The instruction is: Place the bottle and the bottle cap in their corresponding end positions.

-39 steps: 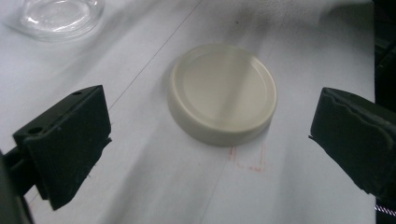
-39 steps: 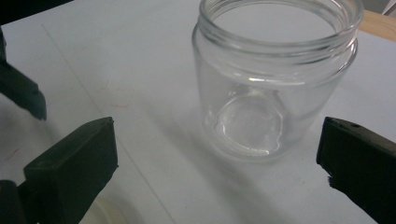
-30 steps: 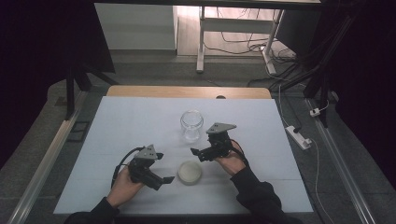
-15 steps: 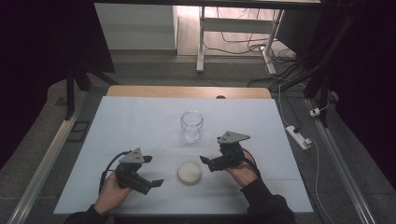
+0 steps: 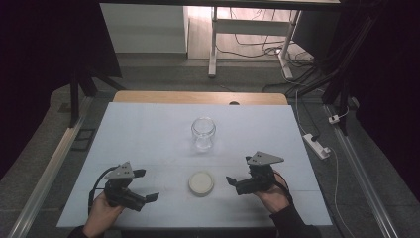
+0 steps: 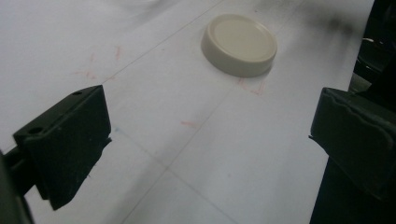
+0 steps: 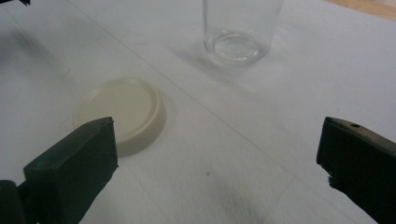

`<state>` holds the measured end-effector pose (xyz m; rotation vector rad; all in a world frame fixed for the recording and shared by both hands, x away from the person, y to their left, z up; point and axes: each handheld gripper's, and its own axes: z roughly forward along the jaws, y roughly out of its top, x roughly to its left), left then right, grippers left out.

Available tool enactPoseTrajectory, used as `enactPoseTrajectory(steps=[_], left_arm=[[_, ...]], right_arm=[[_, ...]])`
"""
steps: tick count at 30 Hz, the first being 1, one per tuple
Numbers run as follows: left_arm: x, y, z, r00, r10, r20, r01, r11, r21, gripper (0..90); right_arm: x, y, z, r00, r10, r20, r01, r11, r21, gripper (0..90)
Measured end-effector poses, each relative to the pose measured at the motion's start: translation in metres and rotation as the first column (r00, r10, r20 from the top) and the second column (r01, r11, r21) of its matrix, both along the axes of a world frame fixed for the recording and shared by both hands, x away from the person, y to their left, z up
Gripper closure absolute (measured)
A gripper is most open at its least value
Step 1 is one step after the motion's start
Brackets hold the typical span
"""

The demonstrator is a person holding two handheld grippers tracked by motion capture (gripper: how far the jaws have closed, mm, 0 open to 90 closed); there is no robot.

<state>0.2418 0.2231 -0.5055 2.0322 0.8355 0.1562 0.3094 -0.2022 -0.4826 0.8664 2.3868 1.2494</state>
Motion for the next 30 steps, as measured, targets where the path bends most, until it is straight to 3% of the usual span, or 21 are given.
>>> enactPoseTrajectory(steps=[17,30], left_arm=[[-0.031,0.046,-0.007,0.9916,0.129,-0.01,-0.129,0.9916,-0.015,0.0],[-0.048,0.07,-0.014,0.9746,0.222,-0.031,-0.222,0.975,-0.002,0.0]], right_arm=[[-0.032,-0.047,-0.007,0.9934,-0.114,-0.005,0.114,0.9931,-0.027,0.0],[-0.053,-0.084,-0.011,0.9764,-0.215,-0.016,0.215,0.9762,-0.029,0.0]])
